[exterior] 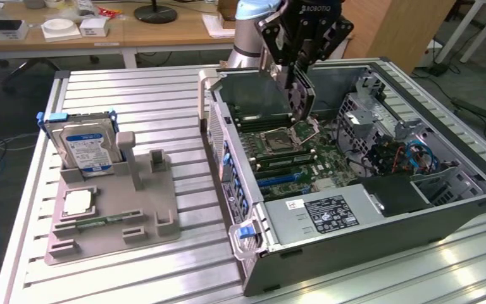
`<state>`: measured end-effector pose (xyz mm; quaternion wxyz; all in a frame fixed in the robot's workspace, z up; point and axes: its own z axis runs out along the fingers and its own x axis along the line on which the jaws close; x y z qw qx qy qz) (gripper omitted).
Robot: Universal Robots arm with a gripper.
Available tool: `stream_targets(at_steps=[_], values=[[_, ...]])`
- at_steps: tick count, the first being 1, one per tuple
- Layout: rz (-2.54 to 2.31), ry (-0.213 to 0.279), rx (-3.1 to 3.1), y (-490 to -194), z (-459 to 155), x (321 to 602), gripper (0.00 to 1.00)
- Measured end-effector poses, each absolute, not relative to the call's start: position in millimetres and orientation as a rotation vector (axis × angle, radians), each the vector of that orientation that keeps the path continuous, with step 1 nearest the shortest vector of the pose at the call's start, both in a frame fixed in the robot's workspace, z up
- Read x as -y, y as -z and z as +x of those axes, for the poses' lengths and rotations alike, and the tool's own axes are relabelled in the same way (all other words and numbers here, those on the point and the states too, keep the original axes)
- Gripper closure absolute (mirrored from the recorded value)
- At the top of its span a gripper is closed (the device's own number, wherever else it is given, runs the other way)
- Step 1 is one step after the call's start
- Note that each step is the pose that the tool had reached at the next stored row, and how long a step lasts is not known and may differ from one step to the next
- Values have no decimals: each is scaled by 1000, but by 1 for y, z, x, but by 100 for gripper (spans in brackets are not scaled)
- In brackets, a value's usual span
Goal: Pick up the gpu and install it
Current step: 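Pick up the gpu and move the gpu toward the slot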
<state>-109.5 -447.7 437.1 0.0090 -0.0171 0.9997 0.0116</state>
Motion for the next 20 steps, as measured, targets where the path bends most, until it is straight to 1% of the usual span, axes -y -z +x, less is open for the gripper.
stream_targets(at_steps=[20], values=[[-57,-36,-3123,-437,-87,448,73]])
